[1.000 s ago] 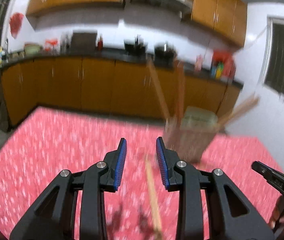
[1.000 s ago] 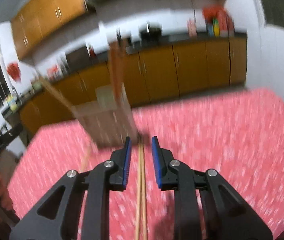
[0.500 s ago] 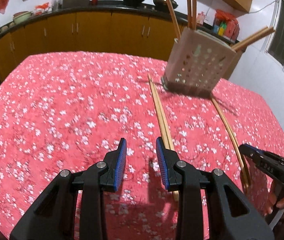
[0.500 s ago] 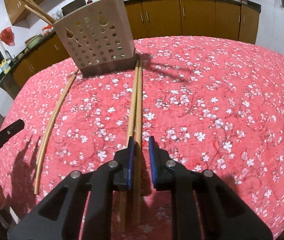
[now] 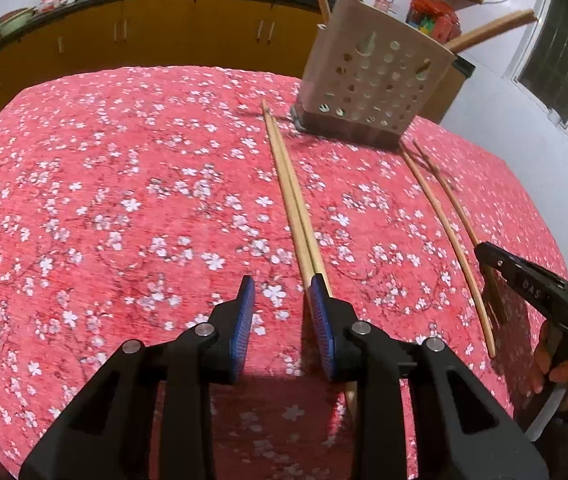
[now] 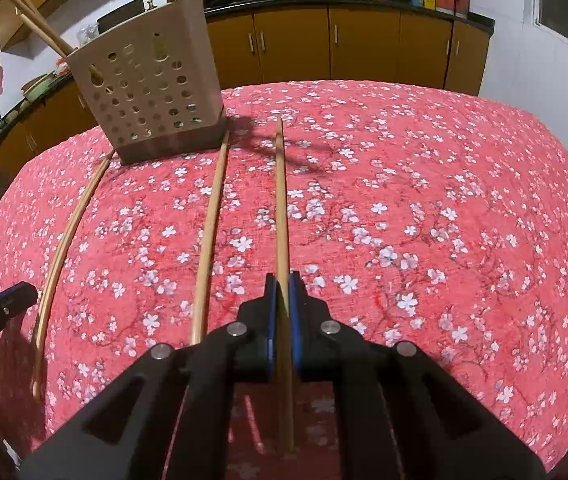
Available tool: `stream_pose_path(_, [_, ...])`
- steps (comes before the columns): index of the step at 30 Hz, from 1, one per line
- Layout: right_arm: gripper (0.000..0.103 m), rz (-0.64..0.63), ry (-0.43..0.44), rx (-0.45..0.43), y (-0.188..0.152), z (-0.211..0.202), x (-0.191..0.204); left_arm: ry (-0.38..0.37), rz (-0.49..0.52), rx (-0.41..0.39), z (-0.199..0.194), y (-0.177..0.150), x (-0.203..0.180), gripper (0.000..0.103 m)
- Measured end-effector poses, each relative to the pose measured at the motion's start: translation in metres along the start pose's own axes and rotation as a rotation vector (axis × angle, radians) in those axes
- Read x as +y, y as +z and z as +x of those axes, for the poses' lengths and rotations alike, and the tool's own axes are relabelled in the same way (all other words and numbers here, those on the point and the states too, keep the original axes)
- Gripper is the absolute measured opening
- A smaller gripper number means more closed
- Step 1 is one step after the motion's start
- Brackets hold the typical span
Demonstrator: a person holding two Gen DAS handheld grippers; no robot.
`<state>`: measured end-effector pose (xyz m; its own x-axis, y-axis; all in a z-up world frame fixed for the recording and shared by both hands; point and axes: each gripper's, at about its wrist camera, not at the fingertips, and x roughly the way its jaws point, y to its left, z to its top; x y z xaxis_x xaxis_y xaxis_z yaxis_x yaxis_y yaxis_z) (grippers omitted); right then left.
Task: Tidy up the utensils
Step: 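Lower the left tool onto a chopstick and close while the right tool grasps one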
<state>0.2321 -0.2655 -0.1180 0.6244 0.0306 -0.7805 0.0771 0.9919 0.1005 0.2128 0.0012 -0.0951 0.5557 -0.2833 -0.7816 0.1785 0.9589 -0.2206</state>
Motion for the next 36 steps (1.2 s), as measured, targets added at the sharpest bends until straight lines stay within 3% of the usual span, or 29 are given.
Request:
stream_pose_path(6, [0.008,0.000,0.002,-0.002,-0.001,-0.001,-0.001,0.011,0.038,0.003,0.004,0.000,-0.008,0.027])
stream_pose_path(17, [0.009,-0.024,-0.005,-0.012,-0.005,-0.004,0.004,0.140,0.164,-0.007,0.017,0.002,-0.035,0.025])
stream_pose_path(21, [0.010,-0.034,-0.010,-0.017,-0.006,-0.004,0.006,0.186,0.182,-0.030,0.022,0.003,-0.039,0.015])
stream_pose_path(23, [0.009,-0.040,-0.006,-0.017,-0.005,-0.003,0.006,0.190,0.172,-0.030,0.022,0.004,-0.036,0.009])
stream_pose_path(31, [0.008,-0.037,-0.018,-0.022,0.004,0.003,-0.002,0.222,0.065,-0.031,0.012,0.010,0.009,0.008])
stream_pose_path(36, [0.008,0.006,-0.028,-0.026,0.012,0.009,-0.014,0.165,0.026,-0.040,0.008,0.012,0.026,0.008])
